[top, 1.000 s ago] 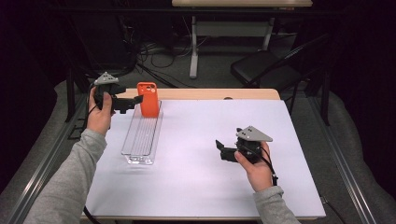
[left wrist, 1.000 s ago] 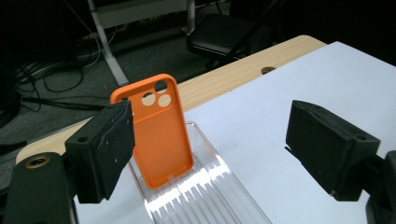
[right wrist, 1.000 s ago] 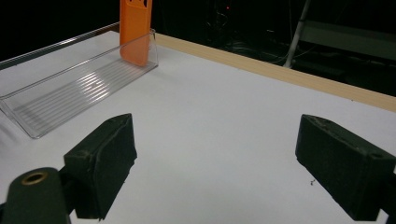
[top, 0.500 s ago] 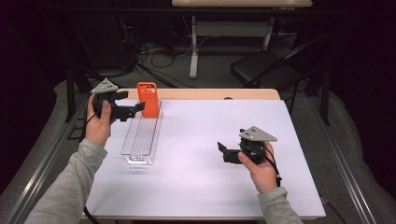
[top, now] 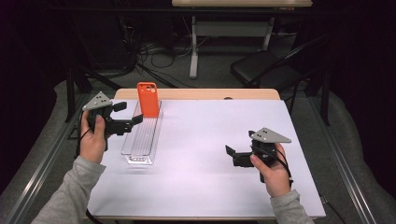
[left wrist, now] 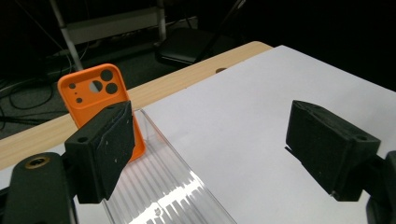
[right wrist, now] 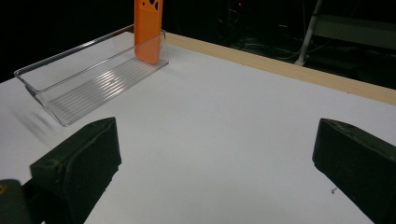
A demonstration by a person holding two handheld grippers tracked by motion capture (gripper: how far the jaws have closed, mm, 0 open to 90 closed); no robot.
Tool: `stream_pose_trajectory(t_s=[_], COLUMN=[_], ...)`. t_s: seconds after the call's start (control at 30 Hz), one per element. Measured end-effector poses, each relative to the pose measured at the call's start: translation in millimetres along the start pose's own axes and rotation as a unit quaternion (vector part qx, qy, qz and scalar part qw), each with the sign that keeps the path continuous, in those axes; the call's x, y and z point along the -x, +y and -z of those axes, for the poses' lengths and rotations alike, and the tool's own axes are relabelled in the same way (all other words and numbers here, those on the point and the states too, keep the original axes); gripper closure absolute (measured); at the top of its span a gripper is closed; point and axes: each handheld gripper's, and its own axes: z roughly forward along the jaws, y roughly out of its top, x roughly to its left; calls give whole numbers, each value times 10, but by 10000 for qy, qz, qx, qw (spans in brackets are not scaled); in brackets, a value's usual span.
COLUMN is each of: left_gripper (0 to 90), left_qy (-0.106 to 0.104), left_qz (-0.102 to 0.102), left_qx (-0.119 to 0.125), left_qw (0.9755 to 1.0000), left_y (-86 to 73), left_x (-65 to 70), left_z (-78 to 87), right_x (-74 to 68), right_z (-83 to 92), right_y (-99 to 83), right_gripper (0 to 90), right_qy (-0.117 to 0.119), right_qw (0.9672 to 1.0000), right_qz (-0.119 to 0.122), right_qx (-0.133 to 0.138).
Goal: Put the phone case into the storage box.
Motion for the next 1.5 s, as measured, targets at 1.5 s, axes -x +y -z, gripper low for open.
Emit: stream_pose_trajectory(t_s=[1.5], left_gripper=[158], left_qy=[-292], left_qz=[43], left_qx=[123], left_qw=[9995], left_y=[-1041], left_x=[377], left_z=[83], right_x=[173], right_z=[327], right_y=[-538], right_gripper=[0], right_qy=[-609], right_qw=[9979], right_qz=[-175], right_qx=[-135])
